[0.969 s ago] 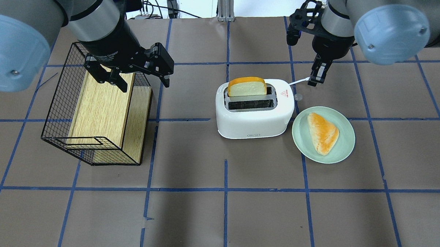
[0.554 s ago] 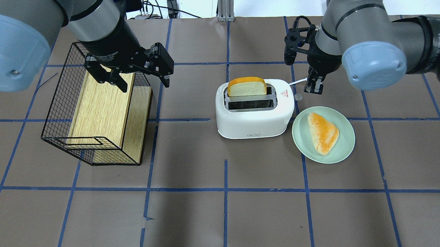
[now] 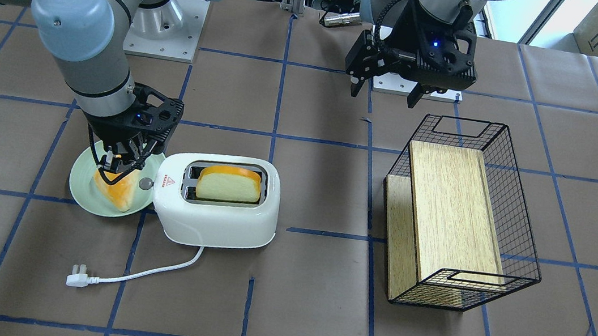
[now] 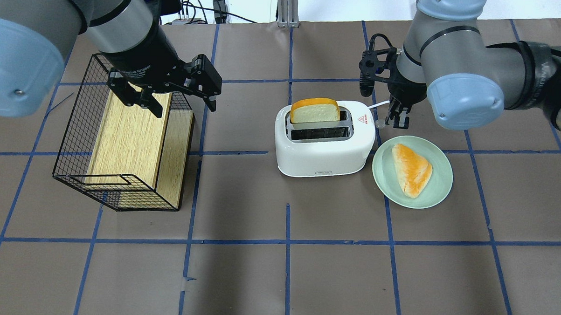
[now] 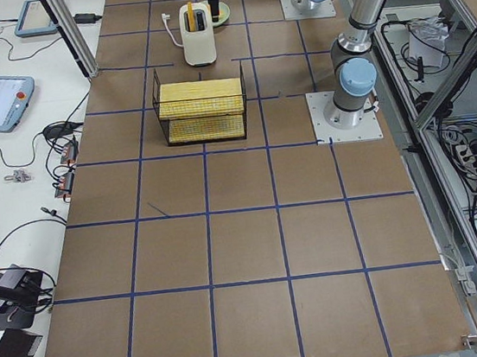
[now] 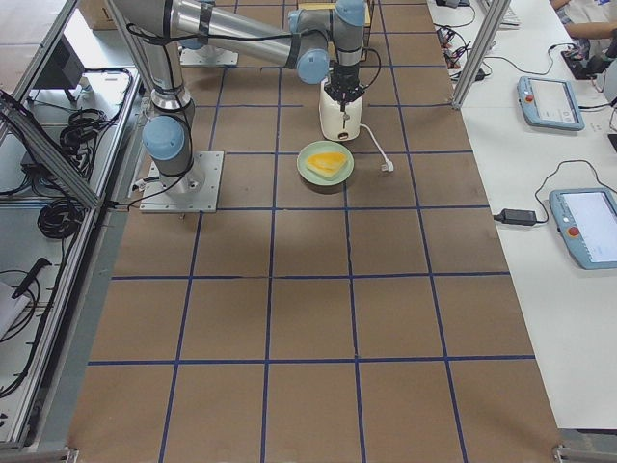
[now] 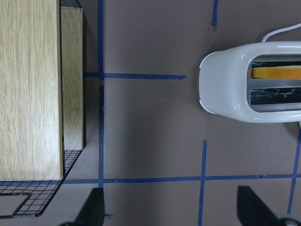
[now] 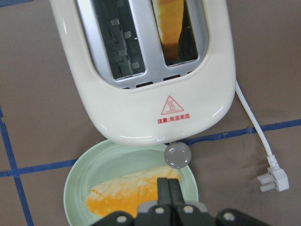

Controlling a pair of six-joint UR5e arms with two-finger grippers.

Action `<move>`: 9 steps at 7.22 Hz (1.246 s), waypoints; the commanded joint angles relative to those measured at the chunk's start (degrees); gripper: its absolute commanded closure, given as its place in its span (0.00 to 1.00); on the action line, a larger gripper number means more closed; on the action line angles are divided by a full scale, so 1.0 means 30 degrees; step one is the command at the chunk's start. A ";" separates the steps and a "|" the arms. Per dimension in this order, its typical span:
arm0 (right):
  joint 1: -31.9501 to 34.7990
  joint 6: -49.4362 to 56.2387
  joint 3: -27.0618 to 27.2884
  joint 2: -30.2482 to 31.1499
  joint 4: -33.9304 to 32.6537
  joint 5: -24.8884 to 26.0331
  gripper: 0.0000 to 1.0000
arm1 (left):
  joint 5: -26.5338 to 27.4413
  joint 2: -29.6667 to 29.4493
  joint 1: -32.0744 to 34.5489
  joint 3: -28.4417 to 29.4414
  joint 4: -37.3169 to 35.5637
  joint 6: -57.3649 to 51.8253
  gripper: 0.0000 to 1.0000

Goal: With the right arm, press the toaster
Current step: 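Move the right gripper over the toaster's side lever, then lower the right gripper to press the toaster lever down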

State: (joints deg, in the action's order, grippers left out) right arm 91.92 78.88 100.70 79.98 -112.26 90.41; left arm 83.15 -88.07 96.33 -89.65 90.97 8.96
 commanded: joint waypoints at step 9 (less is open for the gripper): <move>0.0005 -0.0042 0.1206 -0.1872 -0.3210 0.0037 0.93 | -0.0001 0.0000 0.0001 0.0000 0.0000 0.0000 0.00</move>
State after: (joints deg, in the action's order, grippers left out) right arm 91.91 78.76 103.91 75.08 -120.18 90.52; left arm 83.14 -88.07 96.33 -89.62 90.97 8.96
